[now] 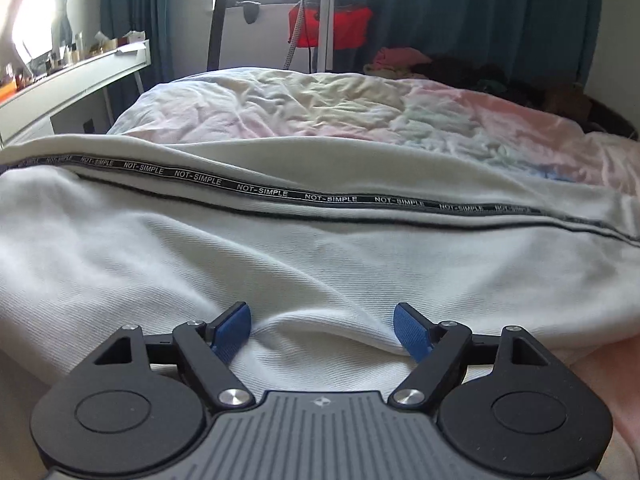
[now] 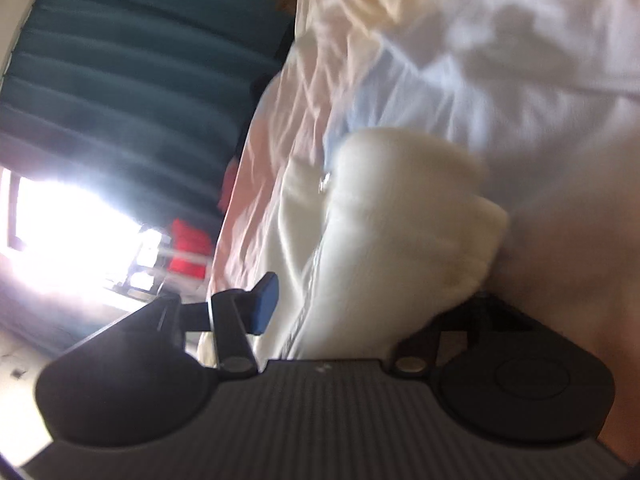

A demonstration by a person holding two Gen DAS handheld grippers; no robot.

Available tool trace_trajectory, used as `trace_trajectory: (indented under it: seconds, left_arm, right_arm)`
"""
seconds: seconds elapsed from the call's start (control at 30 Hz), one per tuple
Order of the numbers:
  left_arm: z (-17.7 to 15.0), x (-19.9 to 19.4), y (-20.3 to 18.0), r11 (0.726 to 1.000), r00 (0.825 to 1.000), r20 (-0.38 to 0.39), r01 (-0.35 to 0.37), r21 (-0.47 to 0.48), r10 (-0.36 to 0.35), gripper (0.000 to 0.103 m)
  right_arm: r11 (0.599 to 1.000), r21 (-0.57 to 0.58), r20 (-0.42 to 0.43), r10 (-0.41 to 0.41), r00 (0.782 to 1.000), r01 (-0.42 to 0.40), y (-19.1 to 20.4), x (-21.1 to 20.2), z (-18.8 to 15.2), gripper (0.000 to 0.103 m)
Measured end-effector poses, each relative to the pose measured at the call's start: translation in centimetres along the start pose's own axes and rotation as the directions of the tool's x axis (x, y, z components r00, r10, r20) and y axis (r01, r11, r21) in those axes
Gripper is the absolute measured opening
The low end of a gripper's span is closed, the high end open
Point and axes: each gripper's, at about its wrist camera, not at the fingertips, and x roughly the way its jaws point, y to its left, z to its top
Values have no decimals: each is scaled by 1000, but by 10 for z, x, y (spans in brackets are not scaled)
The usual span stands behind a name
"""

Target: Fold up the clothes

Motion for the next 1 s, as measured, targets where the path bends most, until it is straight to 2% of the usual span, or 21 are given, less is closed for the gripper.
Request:
trace_trajectory:
  seconds: [0.1,0.13,0.17,0.2,0.3,0.47,0.57,0.63,0.73,0.8,0.9,1.0]
  left_arm:
    - [0,1,1,1000,1000,2,0,0,0,81]
    - [0,2,1,1000,1000,0,-1,1,1,81]
    - [0,2,1,1000,1000,-1,-3,1,3,81]
    - [0,1,0,1000,1000,-1,-8,6,8,81]
    - [2,1,0,1000,1000,-2,-15,5,15,82]
    - [8,-1,6,999,1000,-10,-2,-41,2,82]
    - [13,-6,11,998,1000,-8,9,-67,-9,82]
    - [18,-12,17,996,1000,1,16,-86,-16,82]
    - [27,-27,31,992,999,38,16,-124,-11,82]
    - [32,-38,44,988,998,63,30,-153,-21,82]
    - [37,-53,66,975,995,98,50,-218,-29,83]
    - [39,-62,84,963,992,118,68,-262,-38,83]
  right_arm:
    - [999,-33,41,-28,999,29,6,2,-1,52]
    - [995,-83,40,-55,998,58,11,3,-2,43]
    - [984,-150,36,-95,995,99,18,5,-2,27]
    - [966,-218,35,-137,990,141,25,8,-2,25]
    - [888,-420,90,-162,983,185,54,2,-13,20]
    - [736,-654,192,-63,979,175,115,-29,-47,19]
    - [597,-782,235,17,972,179,154,-44,-84,19]
    - [491,-853,246,77,966,178,179,-55,-120,19]
    - [297,-941,218,168,962,161,206,-62,-184,18]
    - [163,-978,160,205,966,128,214,-64,-232,18]
    - [-22,-999,38,188,981,43,205,-59,-305,18]
    - [-144,-986,-91,67,994,-80,177,-38,-368,18]
